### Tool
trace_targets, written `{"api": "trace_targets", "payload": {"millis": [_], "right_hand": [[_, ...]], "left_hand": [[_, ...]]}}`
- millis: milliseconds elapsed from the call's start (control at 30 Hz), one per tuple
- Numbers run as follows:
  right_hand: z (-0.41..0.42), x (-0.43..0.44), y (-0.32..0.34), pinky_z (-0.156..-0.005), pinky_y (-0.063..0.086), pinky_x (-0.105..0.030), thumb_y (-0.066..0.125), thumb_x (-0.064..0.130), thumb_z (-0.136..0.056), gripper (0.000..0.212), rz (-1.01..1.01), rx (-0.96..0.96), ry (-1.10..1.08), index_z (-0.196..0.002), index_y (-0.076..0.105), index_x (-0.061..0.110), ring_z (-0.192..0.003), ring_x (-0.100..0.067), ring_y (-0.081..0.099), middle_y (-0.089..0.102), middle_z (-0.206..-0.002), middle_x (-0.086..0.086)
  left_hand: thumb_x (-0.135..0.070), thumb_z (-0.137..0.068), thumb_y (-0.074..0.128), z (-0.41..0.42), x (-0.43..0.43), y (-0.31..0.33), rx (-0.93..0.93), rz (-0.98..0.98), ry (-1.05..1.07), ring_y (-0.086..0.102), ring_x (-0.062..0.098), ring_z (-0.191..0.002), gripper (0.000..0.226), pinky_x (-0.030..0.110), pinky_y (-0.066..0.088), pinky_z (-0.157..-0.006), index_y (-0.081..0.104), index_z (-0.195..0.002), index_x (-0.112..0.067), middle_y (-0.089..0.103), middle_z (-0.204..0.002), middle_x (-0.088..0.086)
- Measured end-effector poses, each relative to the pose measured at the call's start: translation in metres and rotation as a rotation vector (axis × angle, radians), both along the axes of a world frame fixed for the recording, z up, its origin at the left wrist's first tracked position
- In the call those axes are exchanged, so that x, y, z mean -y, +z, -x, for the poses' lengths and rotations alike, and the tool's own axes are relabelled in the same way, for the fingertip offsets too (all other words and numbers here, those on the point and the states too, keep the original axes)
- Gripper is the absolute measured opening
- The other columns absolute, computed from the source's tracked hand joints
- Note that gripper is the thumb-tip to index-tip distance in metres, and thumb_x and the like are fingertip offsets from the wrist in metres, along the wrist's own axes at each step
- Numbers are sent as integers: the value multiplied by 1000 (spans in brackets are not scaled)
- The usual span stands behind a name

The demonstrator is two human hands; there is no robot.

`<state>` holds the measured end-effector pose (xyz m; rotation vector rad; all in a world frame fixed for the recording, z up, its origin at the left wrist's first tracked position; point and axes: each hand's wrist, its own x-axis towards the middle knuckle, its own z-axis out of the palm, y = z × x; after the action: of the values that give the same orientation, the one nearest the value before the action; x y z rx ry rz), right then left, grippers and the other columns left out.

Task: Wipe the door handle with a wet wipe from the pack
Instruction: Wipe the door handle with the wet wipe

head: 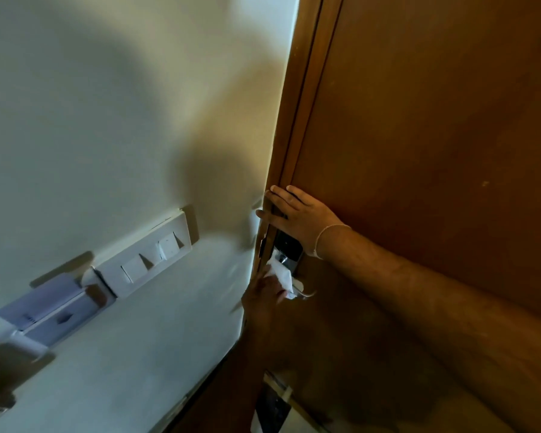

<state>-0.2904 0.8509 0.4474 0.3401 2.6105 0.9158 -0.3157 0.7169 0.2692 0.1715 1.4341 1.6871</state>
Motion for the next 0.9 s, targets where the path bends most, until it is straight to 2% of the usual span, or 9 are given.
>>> {"api": "trace_targets", "payload": {"millis": [67,200,267,333,400,567,667,733,900], "right_hand": [[0,1,0,-133,-5,-50,78,33,-88,116,-9,11,-4,-168,-6,32,-164,-33,-12,-10,-178,-15],[-1,2,-1,-133,-4,-50,72,34,-92,107,-38,16,9,-169,-3,33,-164,-33,-13,-10,-178,-14],[-1,3,-1,-133,-6,-50,72,34,-92,105,-40,16,6,-169,-1,34,-164,-33,-12,-9,-178,-13],[0,3,-1,-132,-9,-49,72,35,-91,106,-51,19,0,-168,0,35,-164,-32,-13,-9,-178,-12],[1,3,-2,-131,-10,-49,74,33,-89,107,-59,17,-3,-168,2,35,-165,-32,-12,-9,-178,-11],[0,4,0,-132,-8,-49,76,31,-88,106,-52,0,3,-168,7,36,-165,-32,-11,-8,-178,-12],[0,5,1,-133,-6,-51,77,31,-88,106,-50,5,0,-168,8,37,-165,-33,-11,-8,-178,-12],[-1,6,2,-133,-6,-51,75,30,-89,104,-40,1,6,-168,9,36,-165,-34,-11,-9,-178,-13],[-1,7,3,-133,-5,-51,71,33,-93,98,-27,-3,3,-168,8,35,-164,-33,-12,-10,-178,-14]], "left_hand": [[-4,-110,53,-8,-4,-1,287,-52,7,65,26,-121,34,44,52,-118,58,-144,-2,65,-134,15],[-9,-109,56,-19,-15,-5,794,-103,203,58,37,-139,17,52,38,-128,64,-123,-2,64,-140,23],[-13,-112,50,-16,-25,-4,780,-95,215,65,33,-123,22,47,42,-124,63,-128,-4,66,-129,20],[-17,-116,39,-5,-37,-3,715,-78,160,63,20,-96,24,35,51,-101,62,-115,-12,63,-112,9],[-18,-117,36,4,-45,-2,639,-15,119,59,15,-88,27,29,51,-86,59,-103,-17,60,-103,2],[-28,-108,64,15,-42,-4,631,-3,85,65,32,-100,25,41,56,-91,63,-116,-4,66,-107,18],[-20,-107,65,6,-38,-7,616,-14,123,65,34,-125,37,47,53,-114,60,-139,-1,67,-139,26],[-9,-109,59,-8,-32,-19,688,-26,187,60,36,-140,32,48,47,-120,60,-138,2,59,-153,28],[-4,-108,60,-47,-8,-42,625,-117,104,74,36,-116,20,56,47,-121,72,-122,-7,76,-128,20]]}}
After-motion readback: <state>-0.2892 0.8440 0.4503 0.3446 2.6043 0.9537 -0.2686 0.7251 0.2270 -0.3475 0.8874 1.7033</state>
